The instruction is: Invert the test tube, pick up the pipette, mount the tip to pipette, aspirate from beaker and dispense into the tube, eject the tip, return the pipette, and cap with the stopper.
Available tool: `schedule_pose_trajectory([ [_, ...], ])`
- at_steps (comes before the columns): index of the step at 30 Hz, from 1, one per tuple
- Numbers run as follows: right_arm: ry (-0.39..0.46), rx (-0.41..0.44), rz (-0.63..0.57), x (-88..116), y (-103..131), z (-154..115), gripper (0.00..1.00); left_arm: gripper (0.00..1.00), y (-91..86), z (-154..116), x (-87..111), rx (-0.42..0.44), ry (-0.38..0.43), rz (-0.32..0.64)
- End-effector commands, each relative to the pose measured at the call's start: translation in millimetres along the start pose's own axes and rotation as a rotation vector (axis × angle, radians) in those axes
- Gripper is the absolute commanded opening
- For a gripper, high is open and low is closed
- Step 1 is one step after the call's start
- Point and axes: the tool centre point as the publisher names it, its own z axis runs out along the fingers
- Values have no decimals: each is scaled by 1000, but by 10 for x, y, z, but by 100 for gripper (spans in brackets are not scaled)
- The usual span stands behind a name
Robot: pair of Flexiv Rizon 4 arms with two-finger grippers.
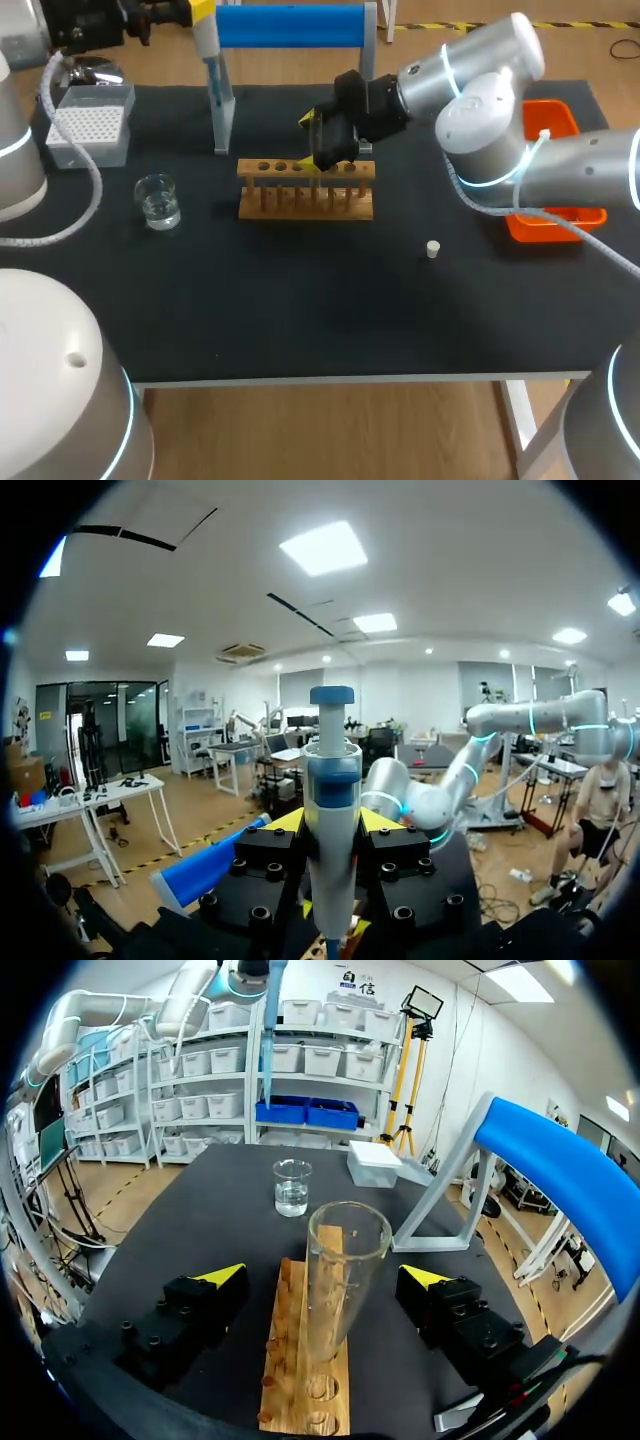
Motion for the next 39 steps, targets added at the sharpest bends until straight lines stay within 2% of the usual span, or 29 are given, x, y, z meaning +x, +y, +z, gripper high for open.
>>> schedule_pose_trajectory([
  [1, 3, 3, 1, -4, 2, -8, 100, 0, -109, 242, -23, -3, 15, -5],
  [6, 3, 3, 1, -4, 2, -8, 100, 0, -208, 433, 26, 0, 47, -16],
  [18, 3, 3, 1, -4, 2, -8, 100, 0, -308, 807, 81, -12, 99, -83],
  [28, 3, 3, 1, -4, 2, -8, 100, 0, -310, 1018, 59, -8, 128, -106],
  [39, 3, 3, 1, -4, 2, -8, 100, 0, -287, 1132, 15, 9, 146, -122],
])
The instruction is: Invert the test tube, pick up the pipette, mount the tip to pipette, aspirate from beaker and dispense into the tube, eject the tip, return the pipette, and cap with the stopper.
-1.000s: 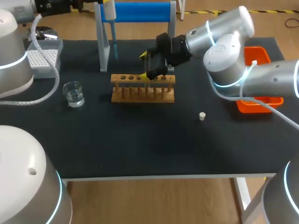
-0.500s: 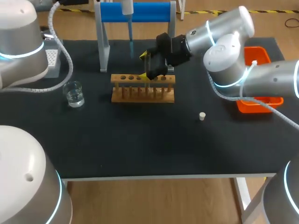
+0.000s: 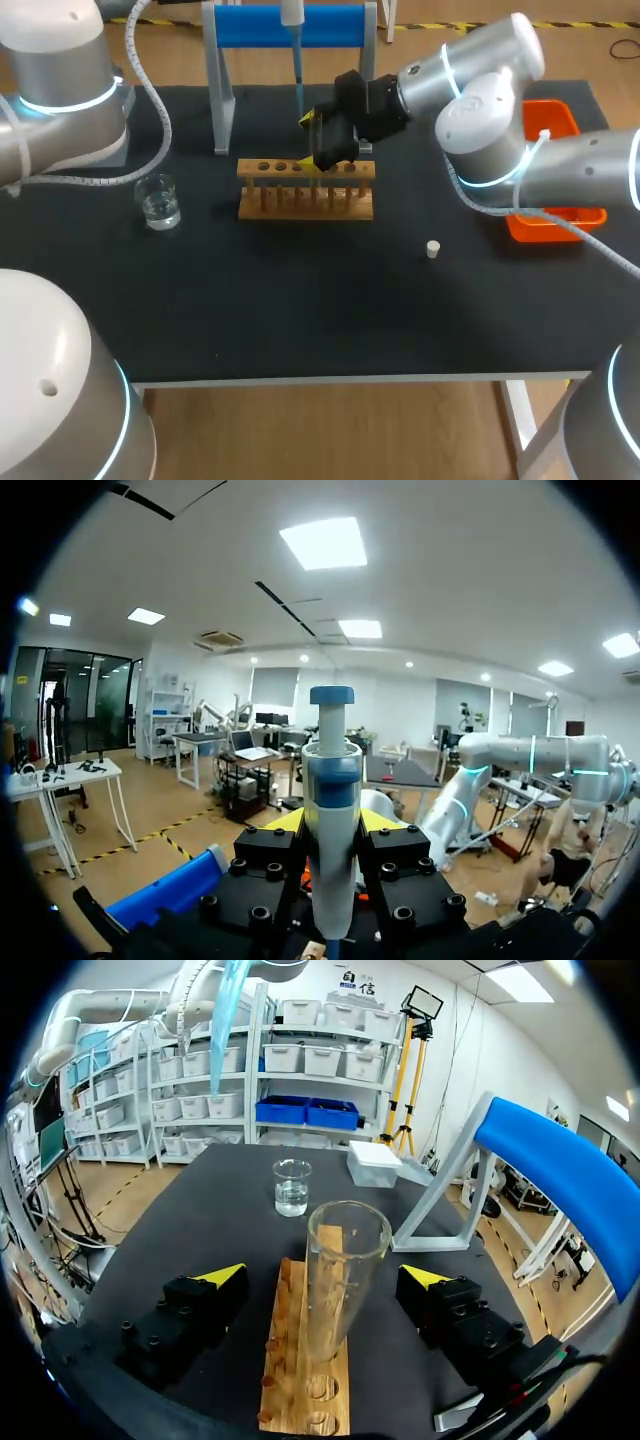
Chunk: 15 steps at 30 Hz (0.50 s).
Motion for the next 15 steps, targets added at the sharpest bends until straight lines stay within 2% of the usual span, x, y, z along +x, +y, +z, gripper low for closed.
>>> schedule_pose_trajectory([
  [1, 3, 3, 0, -4, 2, -9, 100, 0, -3, 48, -46, 4, 6, -1],
  [15, 2, -1, -1, -3, -5, -22, 100, 0, 24, 110, -101, 8, 15, -4],
])
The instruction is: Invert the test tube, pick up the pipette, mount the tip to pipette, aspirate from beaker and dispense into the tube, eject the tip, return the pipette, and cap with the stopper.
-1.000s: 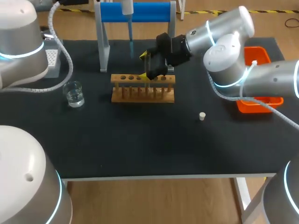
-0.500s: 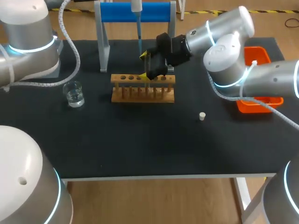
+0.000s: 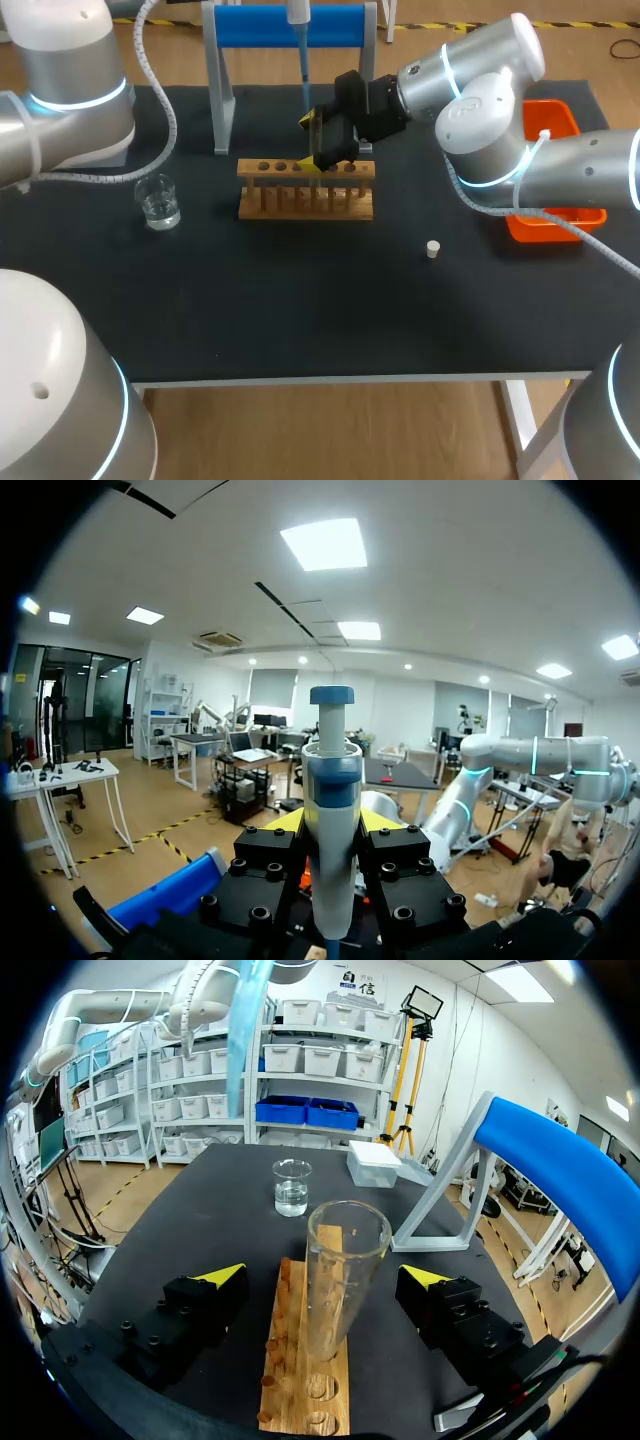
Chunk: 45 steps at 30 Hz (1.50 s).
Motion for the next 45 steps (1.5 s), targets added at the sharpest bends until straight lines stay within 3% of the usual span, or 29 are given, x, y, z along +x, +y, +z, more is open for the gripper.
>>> schedule_pose_trajectory([
  [1, 2, -1, -2, -2, -5, -22, 100, 0, -3, 20, -27, 1, 5, 0],
  [24, -8, 0, -8, 6, -40, -79, 100, 0, -21, 60, -39, -2, 5, 22],
  [45, -8, 0, -8, 6, -40, -79, 100, 0, 45, 106, -190, 20, 17, 26],
])
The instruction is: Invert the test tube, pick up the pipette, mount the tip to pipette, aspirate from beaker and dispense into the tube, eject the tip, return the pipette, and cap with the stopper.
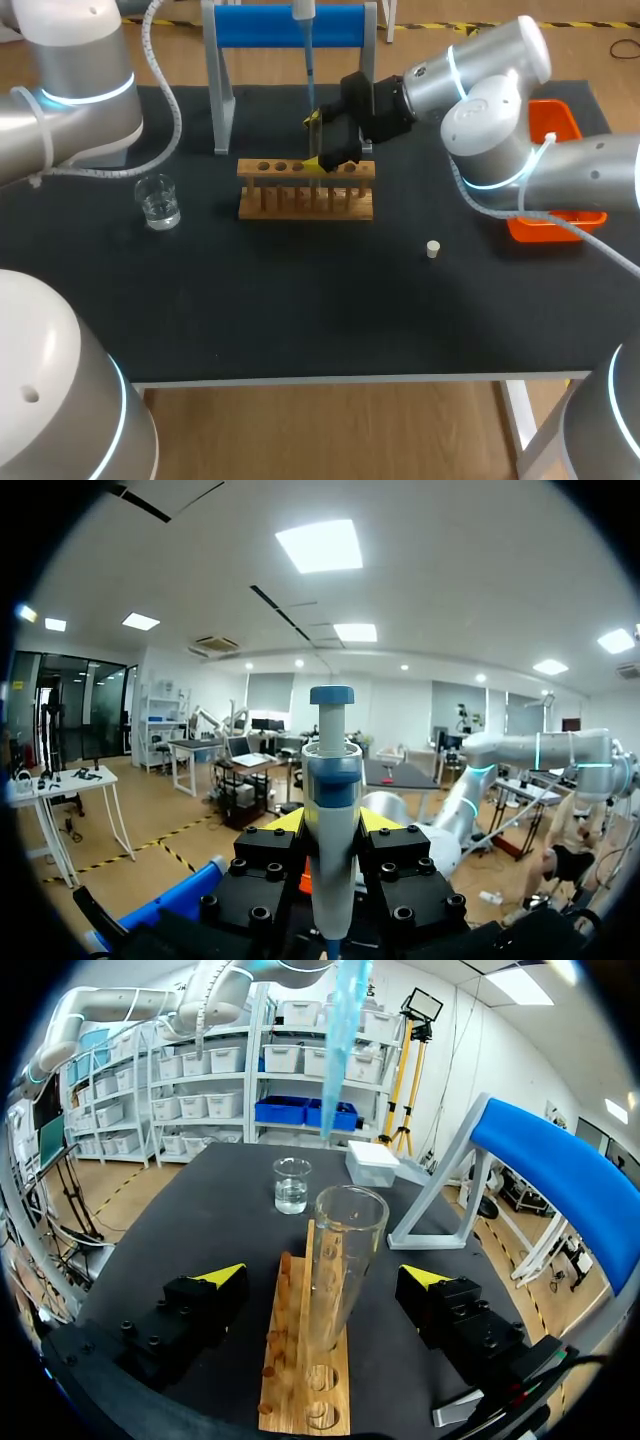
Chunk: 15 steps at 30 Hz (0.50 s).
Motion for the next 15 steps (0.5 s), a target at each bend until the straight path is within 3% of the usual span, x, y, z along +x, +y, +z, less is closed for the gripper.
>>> schedule_pose_trajectory([
  [1, 1, 3, 0, 2, 4, -10, 100, 0, 31, 10, -54, 9, 6, 0],
  [15, 1, 3, 0, 2, 4, -10, 100, 0, 100, 28, -117, 11, 9, -4],
])
